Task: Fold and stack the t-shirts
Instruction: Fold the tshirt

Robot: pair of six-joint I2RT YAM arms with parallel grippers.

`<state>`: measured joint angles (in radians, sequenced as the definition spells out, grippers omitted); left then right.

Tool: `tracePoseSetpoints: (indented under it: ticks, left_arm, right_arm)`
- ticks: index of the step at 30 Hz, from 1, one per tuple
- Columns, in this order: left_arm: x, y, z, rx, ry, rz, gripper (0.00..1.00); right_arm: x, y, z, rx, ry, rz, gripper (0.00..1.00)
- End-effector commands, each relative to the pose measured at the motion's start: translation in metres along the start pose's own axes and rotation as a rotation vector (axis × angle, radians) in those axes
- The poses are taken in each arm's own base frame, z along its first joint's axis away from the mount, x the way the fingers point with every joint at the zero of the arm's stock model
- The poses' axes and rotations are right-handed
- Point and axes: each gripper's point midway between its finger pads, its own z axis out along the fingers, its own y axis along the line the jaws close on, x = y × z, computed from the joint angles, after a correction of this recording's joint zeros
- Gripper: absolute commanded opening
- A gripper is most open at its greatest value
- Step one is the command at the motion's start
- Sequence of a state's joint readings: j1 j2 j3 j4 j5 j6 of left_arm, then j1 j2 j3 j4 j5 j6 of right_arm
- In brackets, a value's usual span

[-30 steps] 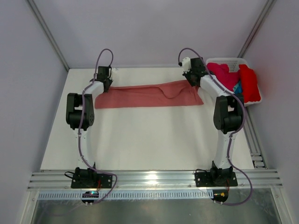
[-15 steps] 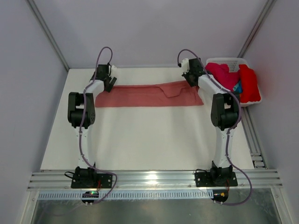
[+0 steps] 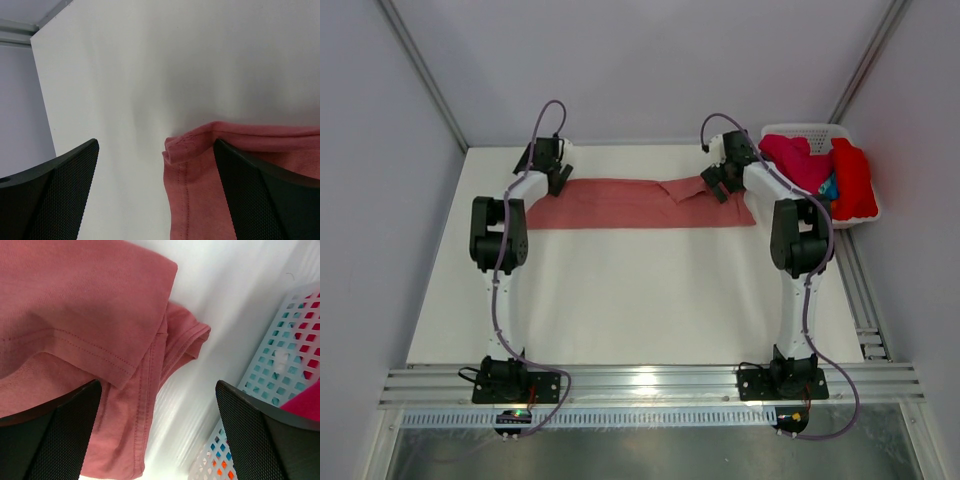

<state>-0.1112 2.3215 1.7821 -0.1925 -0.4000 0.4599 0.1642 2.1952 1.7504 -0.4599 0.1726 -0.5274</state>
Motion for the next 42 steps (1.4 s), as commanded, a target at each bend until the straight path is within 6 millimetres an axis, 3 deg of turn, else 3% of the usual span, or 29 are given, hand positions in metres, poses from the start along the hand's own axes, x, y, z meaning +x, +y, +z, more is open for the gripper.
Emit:
tracePoseSetpoints:
  ticks: [1, 9, 12, 14, 19, 20, 25, 29, 36, 42]
  left_arm:
    - [-0.018, 0.006, -0.009, -0.026, -0.034, -0.008, 0.99]
    - [-0.035, 0.015, -0.040, -0.005, -0.066, -0.064, 0.99]
    - [-0.039, 0.000, -0.056, 0.115, -0.078, -0.114, 0.99]
    - [-0.039, -0.026, -0.068, 0.258, -0.076, -0.143, 0.99]
    - [-0.047, -0.059, -0.095, 0.437, -0.080, -0.167, 0.99]
    - [-0.047, -0.069, -0.100, 0.481, -0.078, -0.161, 0.99]
    - [-0.060, -0.097, -0.115, 0.609, -0.102, -0.135, 0.99]
    - [-0.057, -0.111, -0.100, 0.636, -0.092, -0.109, 0.99]
    - [-0.044, -0.121, -0.075, 0.627, -0.046, -0.037, 0.99]
    - [-0.041, -0.119, -0.074, 0.619, -0.043, -0.011, 0.99]
  right_arm:
    - [-0.040, -0.032, -0.043, 0.081, -0.132, 0.053, 0.99]
    - [-0.082, -0.028, -0.080, 0.100, -0.244, 0.062, 0.99]
    - [-0.098, -0.015, -0.092, 0.080, -0.279, 0.043, 0.99]
    - [-0.106, -0.004, -0.092, 0.064, -0.290, 0.025, 0.99]
    - [-0.115, 0.013, -0.069, 0.048, -0.282, 0.004, 0.99]
    - [-0.111, 0.018, -0.058, 0.042, -0.260, 0.000, 0.99]
    - [-0.102, 0.031, -0.039, 0.039, -0.201, -0.014, 0.99]
    - [-0.084, 0.033, -0.040, 0.047, -0.161, -0.009, 0.99]
    - [-0.053, 0.035, -0.049, 0.074, -0.096, -0.035, 0.99]
    - [-0.042, 0.042, -0.050, 0.050, -0.077, -0.027, 0.99]
